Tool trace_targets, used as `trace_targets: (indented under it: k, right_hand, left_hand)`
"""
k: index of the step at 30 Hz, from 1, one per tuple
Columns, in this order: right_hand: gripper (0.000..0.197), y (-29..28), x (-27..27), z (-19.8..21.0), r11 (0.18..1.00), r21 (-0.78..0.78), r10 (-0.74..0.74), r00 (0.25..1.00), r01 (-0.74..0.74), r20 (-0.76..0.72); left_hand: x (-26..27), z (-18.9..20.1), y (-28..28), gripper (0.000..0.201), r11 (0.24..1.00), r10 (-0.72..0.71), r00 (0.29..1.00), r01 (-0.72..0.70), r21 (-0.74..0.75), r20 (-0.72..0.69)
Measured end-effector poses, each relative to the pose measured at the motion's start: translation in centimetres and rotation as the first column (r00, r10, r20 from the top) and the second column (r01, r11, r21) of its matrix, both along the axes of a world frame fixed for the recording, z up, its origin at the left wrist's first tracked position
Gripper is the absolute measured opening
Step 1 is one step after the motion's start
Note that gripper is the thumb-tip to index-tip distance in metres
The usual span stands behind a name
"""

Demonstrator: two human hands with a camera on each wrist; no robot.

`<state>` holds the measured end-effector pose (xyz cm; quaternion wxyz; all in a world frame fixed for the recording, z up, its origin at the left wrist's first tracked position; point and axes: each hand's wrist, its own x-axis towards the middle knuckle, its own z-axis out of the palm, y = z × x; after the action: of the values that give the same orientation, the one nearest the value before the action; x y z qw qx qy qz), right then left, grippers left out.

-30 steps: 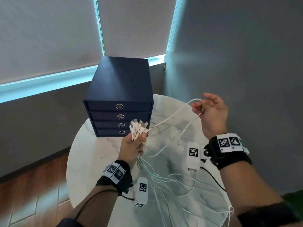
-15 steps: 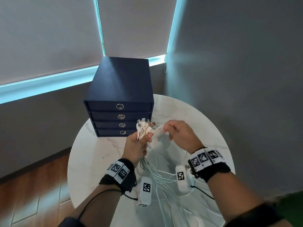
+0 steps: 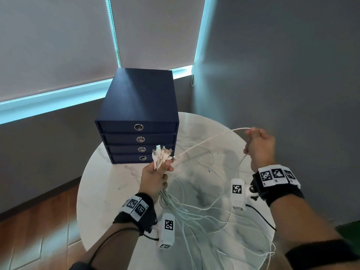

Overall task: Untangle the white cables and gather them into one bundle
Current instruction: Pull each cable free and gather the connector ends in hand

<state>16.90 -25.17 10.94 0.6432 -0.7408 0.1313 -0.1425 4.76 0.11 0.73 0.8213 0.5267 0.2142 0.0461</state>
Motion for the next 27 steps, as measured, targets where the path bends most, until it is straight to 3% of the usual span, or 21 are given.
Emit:
trace_targets:
  k: [5,8,10,12,13,16,17,18,19,20,21,22,24,25,27]
  right_hand:
    - [0.031,-4.0,0.2,-0.2,0.895,0.319,-0.323,0.946,0.313,-0.021]
    - [0.026,-7.3,0.1,-1.4,0.792,0.397,-0.431,0.885,0.464,-0.174]
    - [0.024,-10.1,-0.2,-3.4,0.855,0.292,-0.340,0.887,0.430,-0.311]
    - [0.031,-12.1,-0.7,-6.1,0.964,0.046,-0.212,0.859,0.263,-0.467]
    - [0.038,-12.3,-1.2,-7.0,0.976,-0.068,-0.209,0.819,0.205,-0.534]
    - [0.066,-9.8,-2.8,-7.7,0.915,-0.355,-0.378,0.710,0.191,-0.594]
    - [0.071,-8.2,-3.3,-7.6,0.883,-0.427,-0.421,0.730,0.194,-0.538]
    - [0.071,-6.2,-3.7,-7.1,0.875,-0.453,-0.389,0.802,0.169,-0.452]
    - [0.066,-4.4,-4.1,-6.7,0.911,-0.399,-0.261,0.893,0.102,-0.367]
    - [0.057,-2.5,-4.7,-6.3,0.956,-0.292,-0.056,0.960,-0.027,-0.275]
    - [0.051,-0.6,-5.5,-5.8,0.959,-0.182,0.176,0.960,-0.217,-0.220]
    - [0.050,1.3,-6.3,-5.8,0.897,-0.122,0.395,0.895,-0.424,-0.209]
    - [0.054,4.7,-7.9,-5.8,0.670,-0.115,0.679,0.668,-0.734,-0.303]
    - [0.045,6.3,-8.6,-6.0,0.554,-0.103,0.758,0.552,-0.826,-0.348]
    - [0.008,8.1,-9.8,-6.8,0.453,-0.060,0.815,0.441,-0.889,-0.377]
  left_hand:
    - [-0.1,-0.5,0.5,0.023,0.985,0.137,0.989,-0.142,-0.101,-0.053]
    - [0.0,-0.8,0.5,0.025,0.959,0.231,0.972,-0.234,-0.159,-0.034]
    - [0.1,-0.5,0.5,0.026,0.946,0.261,0.965,-0.260,-0.194,-0.022]
    - [0.4,-0.1,0.2,0.026,0.944,0.261,0.965,-0.256,-0.206,-0.003]
    - [0.5,0.2,0.0,0.026,0.946,0.257,0.966,-0.250,-0.206,0.004]
    - [1.0,1.1,-0.8,0.027,0.953,0.236,0.971,-0.227,-0.201,0.023]
    - [1.2,1.3,-1.2,0.027,0.956,0.226,0.974,-0.215,-0.201,0.030]
    - [1.3,1.5,-1.3,0.027,0.957,0.220,0.975,-0.208,-0.203,0.037]
    - [1.5,1.7,-1.7,0.027,0.958,0.210,0.977,-0.197,-0.207,0.043]
    - [1.7,1.9,-2.1,0.027,0.958,0.203,0.978,-0.189,-0.215,0.046]
    - [1.9,2.0,-2.6,0.027,0.956,0.198,0.979,-0.182,-0.228,0.048]
    - [2.1,2.2,-3.2,0.026,0.953,0.195,0.980,-0.177,-0.247,0.048]
    - [2.4,2.8,-4.3,0.026,0.938,0.196,0.980,-0.175,-0.300,0.041]
    - [2.6,3.1,-4.6,0.027,0.928,0.202,0.979,-0.179,-0.327,0.036]
    - [2.9,3.5,-4.4,0.028,0.911,0.219,0.975,-0.196,-0.362,0.022]
